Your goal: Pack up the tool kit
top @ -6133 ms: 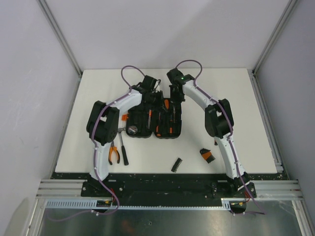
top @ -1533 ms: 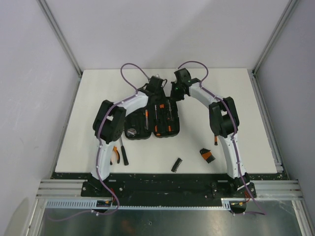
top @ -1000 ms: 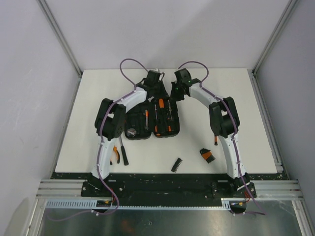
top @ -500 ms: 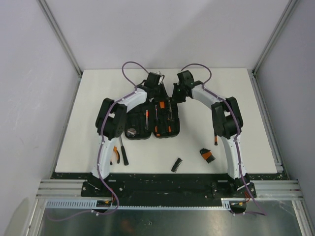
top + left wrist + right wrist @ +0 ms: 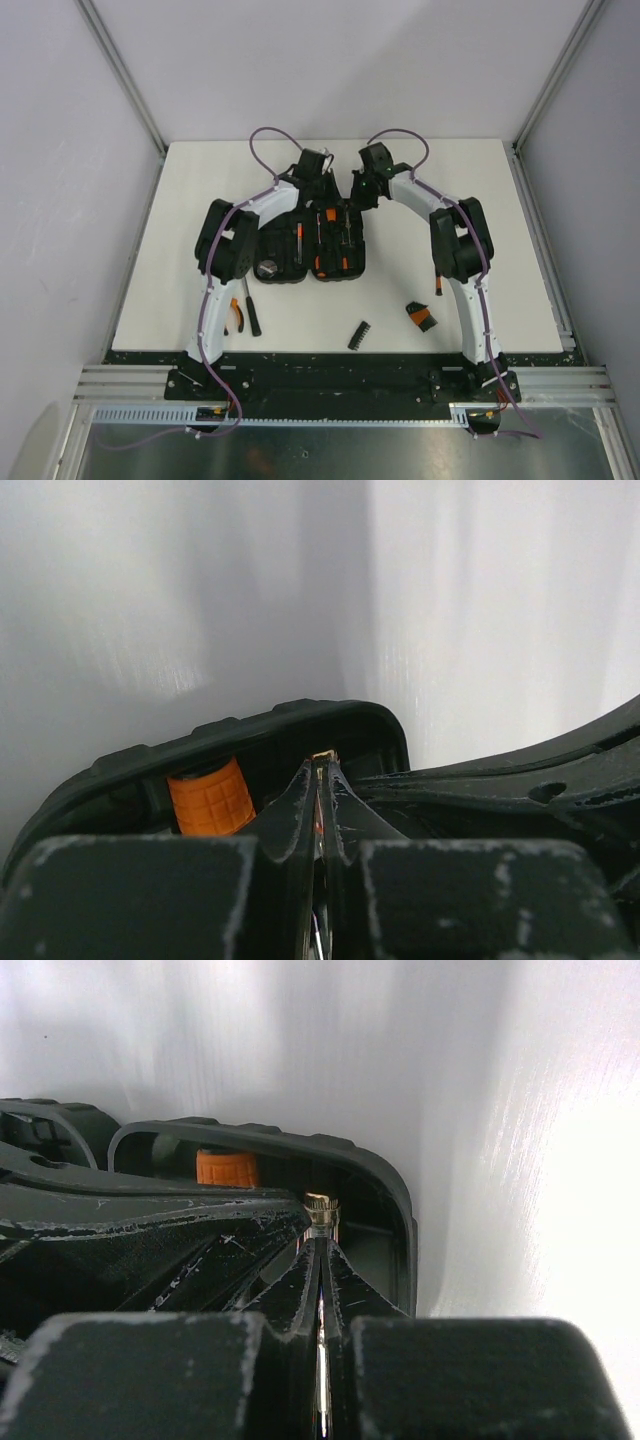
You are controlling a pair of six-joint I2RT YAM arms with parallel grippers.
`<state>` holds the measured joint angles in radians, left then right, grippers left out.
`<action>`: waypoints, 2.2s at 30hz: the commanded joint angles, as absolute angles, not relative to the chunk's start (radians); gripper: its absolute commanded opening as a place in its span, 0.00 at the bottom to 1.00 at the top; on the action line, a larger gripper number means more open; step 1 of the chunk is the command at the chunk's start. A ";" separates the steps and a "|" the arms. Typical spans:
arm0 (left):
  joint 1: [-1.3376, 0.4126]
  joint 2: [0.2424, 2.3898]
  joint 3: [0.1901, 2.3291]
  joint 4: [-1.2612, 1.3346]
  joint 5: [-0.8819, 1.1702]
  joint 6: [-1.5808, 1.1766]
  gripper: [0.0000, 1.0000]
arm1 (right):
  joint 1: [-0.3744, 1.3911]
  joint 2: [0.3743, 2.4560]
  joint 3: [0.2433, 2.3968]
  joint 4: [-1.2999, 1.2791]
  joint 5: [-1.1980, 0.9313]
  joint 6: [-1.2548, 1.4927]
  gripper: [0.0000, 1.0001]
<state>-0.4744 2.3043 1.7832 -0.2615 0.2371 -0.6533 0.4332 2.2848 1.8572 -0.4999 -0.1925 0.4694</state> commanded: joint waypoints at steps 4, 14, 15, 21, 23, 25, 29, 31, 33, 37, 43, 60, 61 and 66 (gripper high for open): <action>-0.486 2.339 1.794 -0.283 0.257 -0.586 0.06 | 0.472 2.324 1.861 -0.677 -0.117 0.434 0.01; -0.523 2.384 1.824 -0.392 0.236 -0.581 0.00 | 0.507 2.468 1.960 -0.859 -0.088 0.448 0.00; -0.528 2.387 1.828 -0.404 0.231 -0.581 0.00 | 0.513 2.479 1.962 -0.867 -0.088 0.448 0.00; -0.556 2.419 1.860 -0.479 0.219 -0.596 0.00 | 0.536 2.548 1.981 -0.907 -0.105 0.473 0.00; -0.566 2.426 1.881 -0.505 0.206 -0.595 0.00 | 0.542 2.564 1.987 -0.911 -0.117 0.487 0.00; -0.571 2.439 1.908 -0.539 0.195 -0.594 0.00 | 0.547 2.579 1.993 -0.918 -0.132 0.503 0.00; -0.578 2.466 1.965 -0.616 0.176 -0.593 0.00 | 0.553 2.604 2.018 -0.946 -0.142 0.529 0.00; -0.583 2.489 2.003 -0.669 0.180 -0.595 0.00 | 0.554 2.618 2.035 -0.962 -0.150 0.544 0.00; -0.586 2.511 2.031 -0.720 0.197 -0.600 0.00 | 0.554 2.631 2.054 -0.987 -0.163 0.554 0.00; -0.600 2.522 2.040 -0.777 0.203 -0.591 0.00 | 0.562 2.649 2.079 -1.018 -0.173 0.554 0.00; -0.611 2.541 2.068 -0.808 0.229 -0.590 0.00 | 0.570 2.683 2.136 -1.059 -0.198 0.546 0.00; -0.461 2.208 1.951 -0.740 0.167 -0.655 0.10 | 0.564 2.654 2.183 -1.015 0.162 0.500 0.00; -0.445 2.178 1.936 -0.729 0.173 -0.656 0.12 | 0.564 2.644 2.173 -0.993 0.171 0.503 0.00; -0.382 2.061 1.865 -0.694 0.199 -0.644 0.19 | 0.579 2.646 2.163 -0.970 0.206 0.511 0.00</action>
<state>-0.4335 2.2562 1.8950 -0.6765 0.1593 -0.6460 0.5591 2.4786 2.2616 -0.9188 0.0593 0.5137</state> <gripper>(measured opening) 0.165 0.007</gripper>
